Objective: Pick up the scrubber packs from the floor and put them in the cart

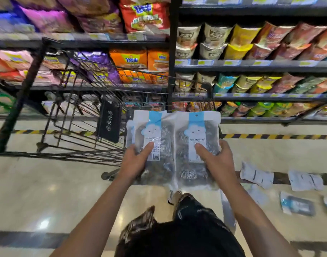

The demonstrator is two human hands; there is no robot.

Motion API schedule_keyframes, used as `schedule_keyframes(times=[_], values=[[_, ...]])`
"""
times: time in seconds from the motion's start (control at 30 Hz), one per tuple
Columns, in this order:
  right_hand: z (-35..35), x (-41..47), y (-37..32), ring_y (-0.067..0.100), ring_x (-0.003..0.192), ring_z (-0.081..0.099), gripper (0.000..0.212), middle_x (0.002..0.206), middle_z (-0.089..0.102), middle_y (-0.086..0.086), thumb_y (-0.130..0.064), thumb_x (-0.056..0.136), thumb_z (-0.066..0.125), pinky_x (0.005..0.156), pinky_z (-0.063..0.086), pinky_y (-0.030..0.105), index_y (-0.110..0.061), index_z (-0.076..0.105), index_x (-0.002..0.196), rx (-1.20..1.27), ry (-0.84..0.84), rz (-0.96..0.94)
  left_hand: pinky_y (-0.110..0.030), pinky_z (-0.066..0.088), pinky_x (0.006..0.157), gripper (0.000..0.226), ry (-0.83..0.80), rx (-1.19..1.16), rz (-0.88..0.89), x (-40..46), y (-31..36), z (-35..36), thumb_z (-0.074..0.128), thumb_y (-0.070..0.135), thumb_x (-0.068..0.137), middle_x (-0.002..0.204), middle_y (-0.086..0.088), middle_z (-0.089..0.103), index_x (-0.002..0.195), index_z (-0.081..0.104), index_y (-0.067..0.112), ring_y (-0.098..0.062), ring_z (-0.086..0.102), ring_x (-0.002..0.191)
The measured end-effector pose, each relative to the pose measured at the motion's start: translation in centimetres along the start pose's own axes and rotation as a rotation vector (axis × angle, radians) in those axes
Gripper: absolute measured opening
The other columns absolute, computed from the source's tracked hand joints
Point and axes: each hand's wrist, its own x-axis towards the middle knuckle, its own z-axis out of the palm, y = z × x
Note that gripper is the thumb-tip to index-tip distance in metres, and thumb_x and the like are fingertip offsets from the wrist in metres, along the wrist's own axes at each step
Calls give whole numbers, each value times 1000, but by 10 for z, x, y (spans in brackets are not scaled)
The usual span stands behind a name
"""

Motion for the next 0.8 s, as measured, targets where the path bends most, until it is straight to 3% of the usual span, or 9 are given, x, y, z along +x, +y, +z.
schedule_keyframes(times=[0.13,0.23,0.3,0.37,0.47,0.5,0.63,0.73,0.8], values=[[30,83,-35,26,122,63,101,137,63,4,-70,67,80,101,52,49,-15,46,145,-56,-60,-15,-55,60,84,94,26,44,21,69,27,2,64,94,59,100,-7,78,110,69,16,-26,76,91],[65,136,-42,19,106,69,65,115,70,-5,-49,79,84,87,56,36,-20,53,128,-166,-135,-41,-51,60,87,86,52,58,-26,119,32,1,66,91,61,100,1,79,109,70,20,-20,75,92],[91,165,-38,15,92,70,53,104,70,-8,-42,82,84,76,54,32,-21,54,120,-255,-192,-78,-43,61,85,71,41,85,-51,149,28,3,70,81,71,100,6,78,112,70,23,-15,75,92],[117,191,-27,18,91,69,59,107,71,-4,-44,82,84,78,55,34,-18,54,126,-286,-206,-44,-31,60,79,56,39,90,-79,182,15,3,73,66,81,100,9,77,114,69,21,-10,74,91],[148,232,3,24,95,71,64,107,71,1,-46,82,83,83,58,40,-14,53,129,-262,-128,80,-11,49,52,43,50,150,-154,234,-14,0,72,49,91,89,6,70,111,63,12,-8,66,73],[156,245,16,26,96,70,66,108,71,3,-48,83,82,83,58,40,-13,52,130,-273,-103,112,-11,46,49,41,51,169,-200,252,-28,-3,70,47,93,85,3,67,110,60,11,-10,61,68],[176,285,68,29,103,67,71,111,64,4,-48,85,80,83,50,33,-11,46,136,-363,-86,199,-32,45,75,59,93,262,-354,307,-88,-15,68,61,89,104,-8,68,117,59,9,-24,61,87],[187,304,97,34,117,64,76,129,64,14,-43,91,75,86,44,30,-7,35,144,-437,-113,229,-34,52,70,62,51,311,-415,333,-119,-18,67,68,86,100,-3,62,113,49,16,-28,62,95],[191,313,107,39,120,63,80,136,61,19,-37,95,72,85,42,30,-5,24,151,-502,-116,234,-44,61,76,81,-6,282,-408,346,-135,-19,71,83,69,110,-5,64,116,42,23,-31,68,97]])
